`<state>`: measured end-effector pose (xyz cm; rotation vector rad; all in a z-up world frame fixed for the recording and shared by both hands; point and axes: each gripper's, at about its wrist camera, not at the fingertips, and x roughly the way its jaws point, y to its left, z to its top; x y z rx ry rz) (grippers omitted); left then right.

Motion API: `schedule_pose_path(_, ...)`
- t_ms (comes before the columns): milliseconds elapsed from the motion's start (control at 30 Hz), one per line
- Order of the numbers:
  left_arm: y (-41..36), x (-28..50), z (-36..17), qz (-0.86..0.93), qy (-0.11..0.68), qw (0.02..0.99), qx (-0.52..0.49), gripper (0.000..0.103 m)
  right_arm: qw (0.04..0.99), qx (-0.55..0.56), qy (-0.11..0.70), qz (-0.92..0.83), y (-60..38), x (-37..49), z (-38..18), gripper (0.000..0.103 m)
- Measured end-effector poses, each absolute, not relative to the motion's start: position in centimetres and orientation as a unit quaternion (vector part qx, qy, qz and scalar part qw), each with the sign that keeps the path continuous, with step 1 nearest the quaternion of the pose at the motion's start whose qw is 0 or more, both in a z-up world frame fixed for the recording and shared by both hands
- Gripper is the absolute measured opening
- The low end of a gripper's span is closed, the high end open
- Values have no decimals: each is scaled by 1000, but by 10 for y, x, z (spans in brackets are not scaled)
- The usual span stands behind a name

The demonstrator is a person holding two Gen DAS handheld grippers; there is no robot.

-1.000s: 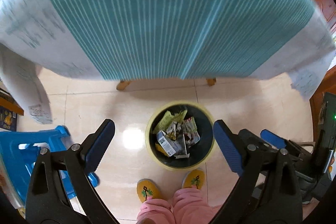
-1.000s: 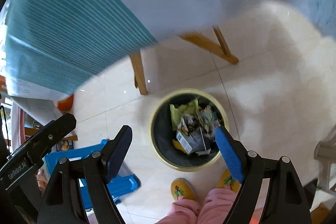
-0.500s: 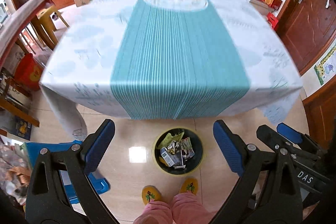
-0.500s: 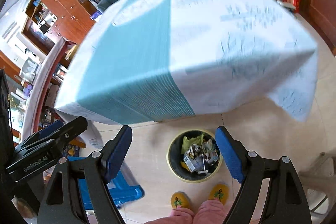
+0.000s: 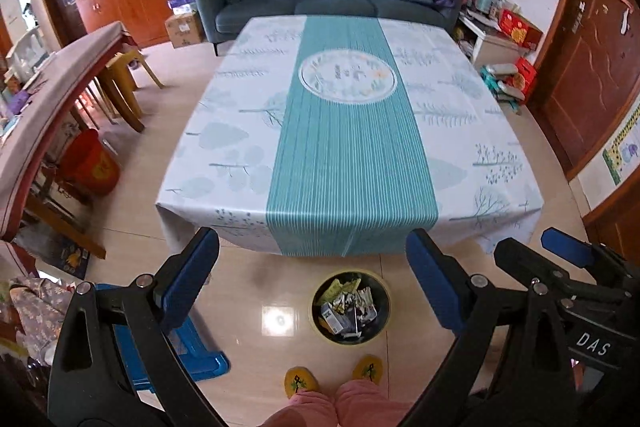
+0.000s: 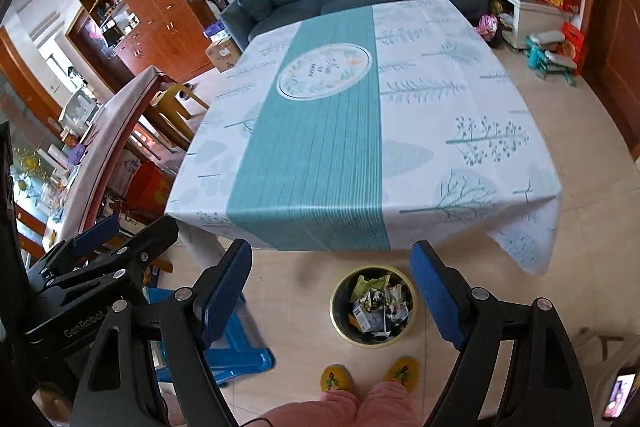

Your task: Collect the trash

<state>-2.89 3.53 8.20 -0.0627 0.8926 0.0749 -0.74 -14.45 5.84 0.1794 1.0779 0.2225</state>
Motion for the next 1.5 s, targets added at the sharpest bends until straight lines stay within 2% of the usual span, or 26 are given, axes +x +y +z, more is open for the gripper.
schedule_pose_path(367, 28, -35, 114, 43, 408, 912, -29, 93, 862, 70, 489, 112, -144, -5, 88, 83)
schedule_pose_path(1500, 9, -20, 117, 55, 408, 911, -24, 93, 867, 65, 481, 111, -164, 12, 95, 83)
